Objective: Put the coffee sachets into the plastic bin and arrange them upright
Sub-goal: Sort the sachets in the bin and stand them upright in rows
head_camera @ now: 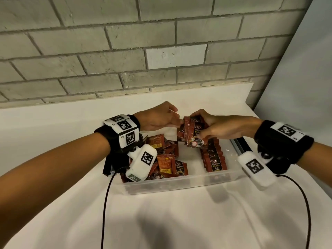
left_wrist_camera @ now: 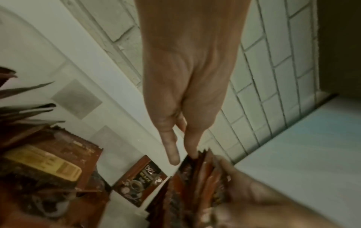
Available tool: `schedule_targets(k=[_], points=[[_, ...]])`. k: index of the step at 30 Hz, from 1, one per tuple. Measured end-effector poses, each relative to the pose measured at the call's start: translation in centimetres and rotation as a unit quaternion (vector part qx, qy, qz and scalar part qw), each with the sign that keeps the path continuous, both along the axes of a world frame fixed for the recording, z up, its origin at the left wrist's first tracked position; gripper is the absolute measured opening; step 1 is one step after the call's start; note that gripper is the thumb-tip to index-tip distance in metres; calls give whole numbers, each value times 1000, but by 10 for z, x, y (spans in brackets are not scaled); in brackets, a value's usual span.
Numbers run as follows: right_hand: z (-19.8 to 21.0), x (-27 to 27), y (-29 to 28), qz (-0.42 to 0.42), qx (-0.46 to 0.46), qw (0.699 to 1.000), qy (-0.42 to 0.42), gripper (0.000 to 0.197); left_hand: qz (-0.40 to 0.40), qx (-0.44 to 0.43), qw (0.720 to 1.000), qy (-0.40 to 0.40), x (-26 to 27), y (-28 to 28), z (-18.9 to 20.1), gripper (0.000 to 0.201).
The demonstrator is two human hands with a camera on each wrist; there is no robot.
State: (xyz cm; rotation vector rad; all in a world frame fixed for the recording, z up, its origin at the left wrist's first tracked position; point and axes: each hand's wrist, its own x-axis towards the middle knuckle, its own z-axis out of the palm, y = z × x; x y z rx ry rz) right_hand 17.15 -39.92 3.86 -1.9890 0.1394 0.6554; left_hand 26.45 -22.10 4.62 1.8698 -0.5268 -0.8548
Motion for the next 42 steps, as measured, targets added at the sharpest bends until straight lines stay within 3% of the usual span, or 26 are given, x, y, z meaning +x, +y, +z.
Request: schedule_targets(k=[1,2,3,5,7,9,10,15,18,20,25,29,33,37,40,42], points=[[2,-1,-6,-2,3,1000,2,64,-58,50,996,-52,-2,0,0,36],[5,-3,-12,-6,-1,1000,1,65,-144,119,974,-125,-4,-2,-3,32],[7,-5,-18,-14,-7,1000,-3,65,-245,192,931,-190,-8,-5,-7,31],[9,-11,-28,-40,-15,999,-12,62,-437,320,799,-261,-22,-17,-19,40],[4,-18,-33,-44,-14,999,-4,59,-558,413,660,-287,-37,-30,-35,51],[-5,-22,-35,-34,-31,999,5,58,-603,468,570,-304,-45,-35,-47,52],[-9,-23,-36,-31,-40,999,6,57,-607,485,553,-302,-47,-35,-49,51],[-12,-19,-36,-27,-54,998,11,58,-579,525,587,-214,-34,-17,-41,47],[-10,-15,-32,-23,-66,997,22,61,-564,533,596,-205,-24,-1,-37,46],[-8,-12,-26,-18,-76,997,24,63,-550,525,618,-200,-16,7,-37,46],[-7,3,0,-12,-75,996,38,64,-511,462,704,-171,-9,9,-36,47],[-7,18,16,-9,-57,997,60,68,-468,381,774,-193,-6,13,-32,41],[-7,28,25,-23,-24,997,69,71,-357,331,848,-210,-5,16,-31,46],[-4,31,26,-23,0,998,65,69,-241,310,893,-221,0,21,-34,50],[-2,31,24,-29,24,998,41,65,-162,280,922,-212,-3,20,-37,71],[-1,30,25,-59,52,997,3,67,-132,244,945,-175,-6,18,-42,62]])
